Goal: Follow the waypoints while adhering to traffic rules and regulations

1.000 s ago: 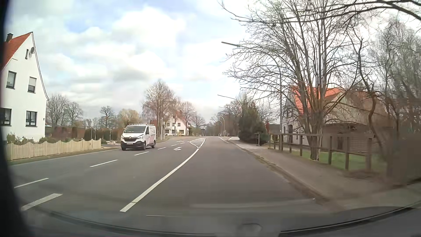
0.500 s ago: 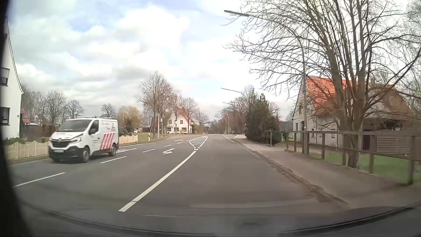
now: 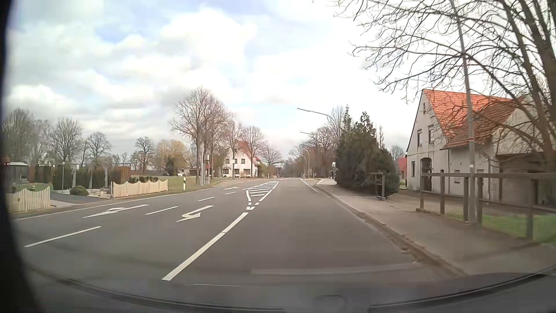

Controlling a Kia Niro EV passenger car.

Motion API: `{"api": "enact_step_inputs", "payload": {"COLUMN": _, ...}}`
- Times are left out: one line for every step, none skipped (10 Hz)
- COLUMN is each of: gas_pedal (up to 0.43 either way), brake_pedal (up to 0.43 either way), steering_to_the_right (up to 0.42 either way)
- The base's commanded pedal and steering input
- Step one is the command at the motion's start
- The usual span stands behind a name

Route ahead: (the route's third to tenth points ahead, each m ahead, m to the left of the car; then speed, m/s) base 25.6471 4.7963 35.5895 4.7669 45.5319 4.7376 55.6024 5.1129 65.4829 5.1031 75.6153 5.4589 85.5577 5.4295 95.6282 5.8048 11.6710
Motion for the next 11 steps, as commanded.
{"api": "enact_step_inputs", "payload": {"gas_pedal": 0.28, "brake_pedal": 0.0, "steering_to_the_right": -0.008}}
{"api": "enact_step_inputs", "payload": {"gas_pedal": 0.28, "brake_pedal": 0.0, "steering_to_the_right": -0.006}}
{"api": "enact_step_inputs", "payload": {"gas_pedal": 0.28, "brake_pedal": 0.0, "steering_to_the_right": -0.005}}
{"api": "enact_step_inputs", "payload": {"gas_pedal": 0.28, "brake_pedal": 0.0, "steering_to_the_right": -0.004}}
{"api": "enact_step_inputs", "payload": {"gas_pedal": 0.28, "brake_pedal": 0.0, "steering_to_the_right": -0.003}}
{"api": "enact_step_inputs", "payload": {"gas_pedal": 0.28, "brake_pedal": 0.0, "steering_to_the_right": -0.003}}
{"api": "enact_step_inputs", "payload": {"gas_pedal": 0.28, "brake_pedal": 0.0, "steering_to_the_right": -0.003}}
{"api": "enact_step_inputs", "payload": {"gas_pedal": 0.248, "brake_pedal": 0.0, "steering_to_the_right": -0.003}}
{"api": "enact_step_inputs", "payload": {"gas_pedal": 0.228, "brake_pedal": 0.0, "steering_to_the_right": -0.003}}
{"api": "enact_step_inputs", "payload": {"gas_pedal": 0.228, "brake_pedal": 0.0, "steering_to_the_right": -0.004}}
{"api": "enact_step_inputs", "payload": {"gas_pedal": 0.22, "brake_pedal": 0.0, "steering_to_the_right": -0.003}}
